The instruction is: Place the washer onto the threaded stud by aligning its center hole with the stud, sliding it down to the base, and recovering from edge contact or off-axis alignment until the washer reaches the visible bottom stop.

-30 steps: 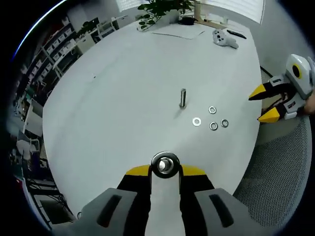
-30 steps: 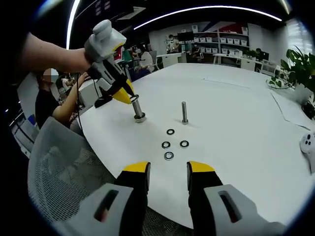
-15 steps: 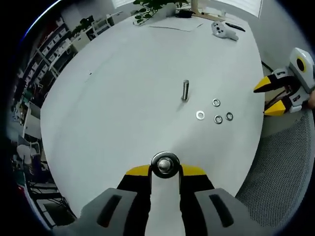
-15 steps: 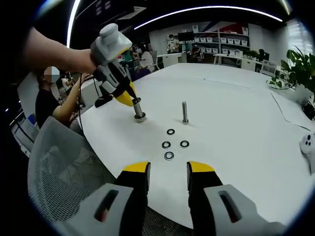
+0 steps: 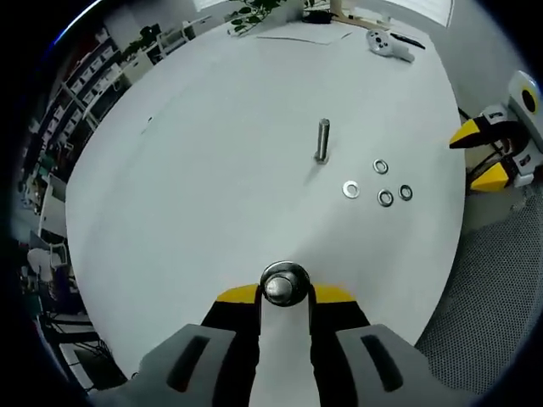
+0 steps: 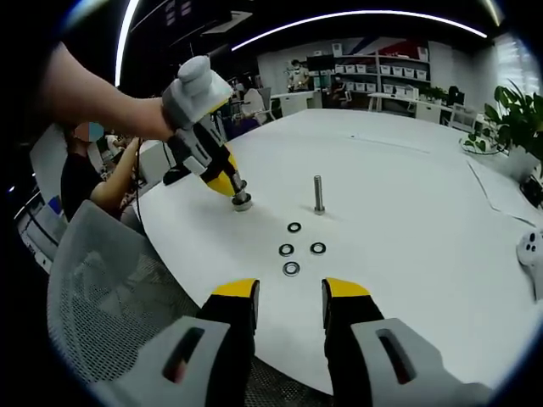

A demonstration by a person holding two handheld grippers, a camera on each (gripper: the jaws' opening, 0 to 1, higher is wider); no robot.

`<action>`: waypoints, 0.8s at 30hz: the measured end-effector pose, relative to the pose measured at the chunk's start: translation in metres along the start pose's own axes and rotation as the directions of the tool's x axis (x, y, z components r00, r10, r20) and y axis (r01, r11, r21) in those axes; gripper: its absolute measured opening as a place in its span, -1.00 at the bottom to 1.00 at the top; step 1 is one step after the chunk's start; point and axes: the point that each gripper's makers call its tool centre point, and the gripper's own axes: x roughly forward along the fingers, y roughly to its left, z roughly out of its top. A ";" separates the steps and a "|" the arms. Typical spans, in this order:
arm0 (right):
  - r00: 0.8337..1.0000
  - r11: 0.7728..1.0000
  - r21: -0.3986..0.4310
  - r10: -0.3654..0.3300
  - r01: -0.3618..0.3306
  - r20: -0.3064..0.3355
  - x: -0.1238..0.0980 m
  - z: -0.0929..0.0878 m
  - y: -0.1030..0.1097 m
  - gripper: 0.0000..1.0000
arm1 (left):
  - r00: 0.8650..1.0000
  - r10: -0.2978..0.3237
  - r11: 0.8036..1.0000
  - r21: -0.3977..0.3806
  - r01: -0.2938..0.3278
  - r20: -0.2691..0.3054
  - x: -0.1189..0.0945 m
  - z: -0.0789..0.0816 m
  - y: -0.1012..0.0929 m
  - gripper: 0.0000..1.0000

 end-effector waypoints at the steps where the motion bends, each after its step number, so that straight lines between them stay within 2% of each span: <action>1: 1.000 1.000 -0.001 0.000 0.000 0.001 0.000 0.000 0.000 -0.36 | 1.000 -0.002 1.000 0.001 0.002 0.001 0.003 0.000 0.000 -0.62; 14: 1.000 1.000 -0.011 0.004 -0.004 -0.004 0.001 0.000 0.001 -0.36 | 1.000 0.003 1.000 -0.025 -0.003 -0.005 0.016 -0.005 -0.001 -0.61; 19: 1.000 1.000 -0.013 0.008 -0.008 -0.009 0.002 -0.001 0.001 -0.36 | 1.000 -0.002 0.998 -0.069 0.003 0.023 0.017 -0.003 0.000 -0.60; 24: 1.000 1.000 -0.019 0.007 -0.007 -0.012 0.002 -0.002 0.001 -0.36 | 0.999 -0.003 0.999 -0.049 0.004 0.035 0.018 -0.006 -0.002 -0.59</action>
